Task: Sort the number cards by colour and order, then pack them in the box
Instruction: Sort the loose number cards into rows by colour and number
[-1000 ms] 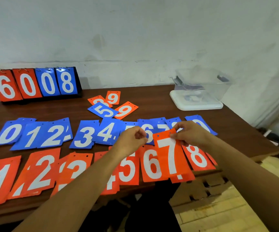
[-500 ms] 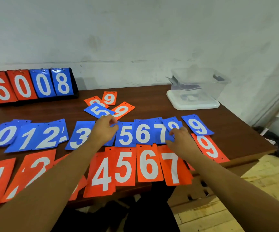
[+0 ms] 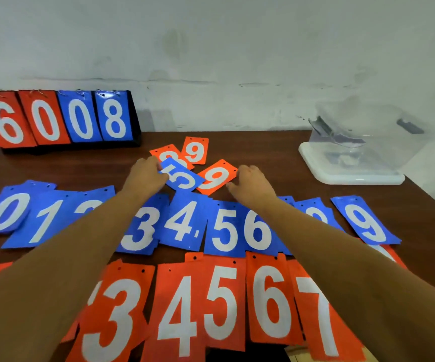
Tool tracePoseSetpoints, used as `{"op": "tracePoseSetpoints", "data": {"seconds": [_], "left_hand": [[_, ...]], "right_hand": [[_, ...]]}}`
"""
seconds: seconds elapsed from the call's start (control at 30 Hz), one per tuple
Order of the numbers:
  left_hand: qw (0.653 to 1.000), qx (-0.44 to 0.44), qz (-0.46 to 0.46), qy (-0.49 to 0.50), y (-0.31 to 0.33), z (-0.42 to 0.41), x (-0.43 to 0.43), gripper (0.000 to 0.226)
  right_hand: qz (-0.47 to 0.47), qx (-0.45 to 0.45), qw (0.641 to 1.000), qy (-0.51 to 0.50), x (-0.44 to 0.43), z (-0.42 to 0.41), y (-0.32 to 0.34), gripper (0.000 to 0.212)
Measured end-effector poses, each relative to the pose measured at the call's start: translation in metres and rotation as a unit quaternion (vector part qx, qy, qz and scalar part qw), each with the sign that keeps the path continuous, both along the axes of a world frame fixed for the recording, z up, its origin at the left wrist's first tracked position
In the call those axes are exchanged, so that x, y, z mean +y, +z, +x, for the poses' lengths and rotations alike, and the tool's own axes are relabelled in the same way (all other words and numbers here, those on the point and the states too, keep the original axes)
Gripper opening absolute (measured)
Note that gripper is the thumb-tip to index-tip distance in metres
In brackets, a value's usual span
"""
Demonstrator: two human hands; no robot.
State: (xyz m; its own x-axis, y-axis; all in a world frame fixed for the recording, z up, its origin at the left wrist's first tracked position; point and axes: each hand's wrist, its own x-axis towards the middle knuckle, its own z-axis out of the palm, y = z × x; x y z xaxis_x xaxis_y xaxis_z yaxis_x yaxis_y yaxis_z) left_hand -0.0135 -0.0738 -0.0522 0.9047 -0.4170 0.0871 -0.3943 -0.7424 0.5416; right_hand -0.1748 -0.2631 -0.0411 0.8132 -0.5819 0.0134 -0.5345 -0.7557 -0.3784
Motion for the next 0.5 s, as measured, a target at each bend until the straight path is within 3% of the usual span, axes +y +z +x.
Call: {"op": "tracePoseSetpoints", "data": {"seconds": [0.23, 0.4, 0.5], "left_hand": [[0.998, -0.017, 0.056, 0.022, -0.024, 0.035, -0.008, 0.071], [0.999, -0.008, 0.030, 0.010, -0.027, 0.046, -0.009, 0.068], [0.999, -0.002, -0.033, 0.023, -0.027, 0.048, -0.008, 0.053]], "right_hand": [[-0.022, 0.047, 0.998, -0.039, -0.015, 0.055, -0.018, 0.065], [0.000, 0.065, 0.993, -0.101, -0.018, 0.080, -0.021, 0.077], [0.020, 0.032, 0.990, -0.137, -0.023, 0.083, -0.024, 0.061]]}}
